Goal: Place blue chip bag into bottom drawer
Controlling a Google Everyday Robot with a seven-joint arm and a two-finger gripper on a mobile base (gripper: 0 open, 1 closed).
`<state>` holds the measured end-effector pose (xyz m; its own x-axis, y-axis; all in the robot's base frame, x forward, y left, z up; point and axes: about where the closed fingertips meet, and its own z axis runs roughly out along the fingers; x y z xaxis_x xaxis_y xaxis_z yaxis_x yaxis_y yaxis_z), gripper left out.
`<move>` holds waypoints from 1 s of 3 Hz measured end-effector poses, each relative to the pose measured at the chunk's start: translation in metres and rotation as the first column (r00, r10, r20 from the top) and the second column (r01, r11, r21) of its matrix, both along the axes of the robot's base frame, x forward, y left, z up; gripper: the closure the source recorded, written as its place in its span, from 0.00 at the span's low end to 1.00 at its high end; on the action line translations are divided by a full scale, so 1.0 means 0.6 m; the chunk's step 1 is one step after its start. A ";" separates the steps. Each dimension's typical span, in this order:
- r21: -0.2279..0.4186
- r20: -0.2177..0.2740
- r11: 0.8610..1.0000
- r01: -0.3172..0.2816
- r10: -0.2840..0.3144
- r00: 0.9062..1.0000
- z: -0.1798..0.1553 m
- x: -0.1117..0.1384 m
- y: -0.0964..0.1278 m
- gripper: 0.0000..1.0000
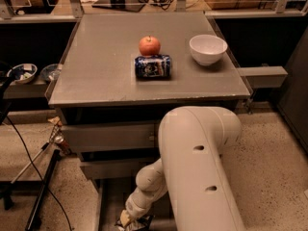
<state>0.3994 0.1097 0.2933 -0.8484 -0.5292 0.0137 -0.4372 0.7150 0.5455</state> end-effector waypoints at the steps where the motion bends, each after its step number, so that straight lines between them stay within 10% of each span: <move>1: 0.000 0.000 1.000 0.000 0.000 1.000 0.000 0.000 0.000 1.00; 3: -0.049 -0.031 0.996 0.077 -0.078 0.996 -0.048 0.028 -0.048 1.00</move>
Offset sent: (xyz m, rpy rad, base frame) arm 0.0203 -0.0337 -0.0316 -0.0548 0.0356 -0.0934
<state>0.4159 0.0808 0.2647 -0.8856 -0.4597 0.0657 -0.3619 0.7719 0.5227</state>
